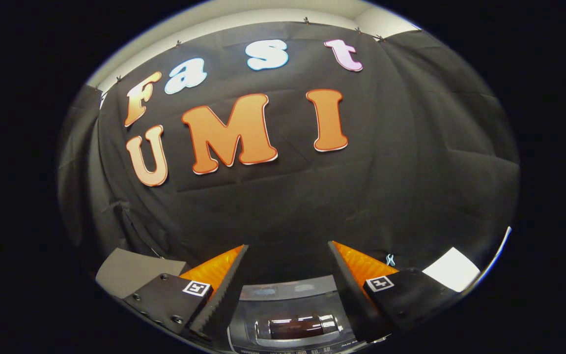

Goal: Put the clothes into the washing machine and then close the washing machine lid.

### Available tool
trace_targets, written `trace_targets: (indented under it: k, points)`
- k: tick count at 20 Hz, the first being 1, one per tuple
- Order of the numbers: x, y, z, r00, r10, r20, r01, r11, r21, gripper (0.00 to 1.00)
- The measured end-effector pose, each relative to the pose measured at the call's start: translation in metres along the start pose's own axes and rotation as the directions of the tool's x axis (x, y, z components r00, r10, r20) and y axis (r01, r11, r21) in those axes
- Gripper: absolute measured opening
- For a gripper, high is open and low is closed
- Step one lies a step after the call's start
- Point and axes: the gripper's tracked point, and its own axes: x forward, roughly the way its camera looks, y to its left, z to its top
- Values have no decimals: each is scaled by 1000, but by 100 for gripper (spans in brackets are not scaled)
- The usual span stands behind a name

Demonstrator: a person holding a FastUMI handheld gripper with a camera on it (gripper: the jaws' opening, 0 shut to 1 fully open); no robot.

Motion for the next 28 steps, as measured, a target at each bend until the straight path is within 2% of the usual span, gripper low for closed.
trace_targets:
  k: [12,24,28]
  points:
    - [-36,-6,71,996,-11,89,14,999,-36,99]
    - [-55,-26,134,983,-122,141,133,988,-74,99]
    - [-51,-17,139,985,-120,127,128,990,-58,99]
